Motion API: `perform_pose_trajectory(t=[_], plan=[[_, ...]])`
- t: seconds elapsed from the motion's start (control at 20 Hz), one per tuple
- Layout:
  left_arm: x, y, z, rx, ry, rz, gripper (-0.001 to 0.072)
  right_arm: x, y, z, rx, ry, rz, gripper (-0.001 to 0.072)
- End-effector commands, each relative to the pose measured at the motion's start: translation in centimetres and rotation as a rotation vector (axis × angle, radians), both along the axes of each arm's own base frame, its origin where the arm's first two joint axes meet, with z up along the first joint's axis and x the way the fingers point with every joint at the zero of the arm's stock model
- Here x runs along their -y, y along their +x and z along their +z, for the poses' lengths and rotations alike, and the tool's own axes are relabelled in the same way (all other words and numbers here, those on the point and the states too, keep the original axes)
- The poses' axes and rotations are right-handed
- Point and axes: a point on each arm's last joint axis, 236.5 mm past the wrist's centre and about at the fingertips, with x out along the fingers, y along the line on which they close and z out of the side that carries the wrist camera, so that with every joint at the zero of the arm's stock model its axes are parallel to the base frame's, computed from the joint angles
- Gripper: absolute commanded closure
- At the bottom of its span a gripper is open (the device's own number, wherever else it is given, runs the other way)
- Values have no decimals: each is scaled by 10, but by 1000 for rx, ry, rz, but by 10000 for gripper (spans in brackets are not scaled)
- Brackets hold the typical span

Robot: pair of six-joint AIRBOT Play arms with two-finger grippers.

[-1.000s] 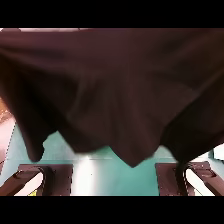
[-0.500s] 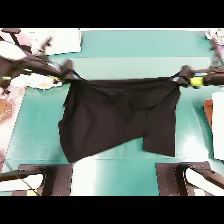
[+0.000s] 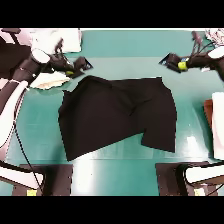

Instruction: Fold the shirts.

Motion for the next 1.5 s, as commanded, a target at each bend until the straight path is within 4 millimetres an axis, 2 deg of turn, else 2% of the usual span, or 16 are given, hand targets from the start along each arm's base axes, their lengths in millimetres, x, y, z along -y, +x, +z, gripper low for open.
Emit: perform_pose_trajectory(t=[0.0,0.05,0.15,0.3,0.35,0.4,0.45,0.5,0.55,0.65,0.7,0.8,1.05,1.25,1.45], plan=[[-24,6,58,110,116,-68,50,48,2,33,25,-63,-1,62],[-32,-8,63,97,201,-134,50,62,-14,27,-33,-108,24,63],[-58,-45,46,-11,390,-220,52,85,-47,7,-170,-148,51,64],[-83,-98,31,-153,511,-274,52,93,-86,-14,-268,-50,26,65],[-88,-111,30,-149,521,-251,108,92,-100,-21,-288,-45,30,65],[-88,-125,29,-134,510,-236,244,90,-115,-29,-305,-41,34,65],[-89,-145,24,-138,488,-206,286,88,-129,-36,-317,-42,35,66],[-87,-169,14,-159,460,-198,286,84,-140,-43,-322,-45,47,65],[-90,-201,-4,-220,445,-185,279,79,-152,-49,-326,-49,56,66],[-96,-264,-46,-407,422,-166,-13,70,-171,-60,-335,-51,71,65],[-98,-291,-65,-480,420,-178,-9,63,-179,-64,-347,-48,82,65],[-90,-325,-86,-553,366,-193,-10,55,-192,-70,-355,-48,83,65],[-86,-373,-115,-673,323,-190,-10,44,-217,-75,-367,-42,80,65],[-93,-380,-132,-737,327,-108,-10,39,-228,-82,-383,-33,79,64],[-99,-401,-155,-814,342,-93,-10,37,-231,-84,-395,-25,86,64]])
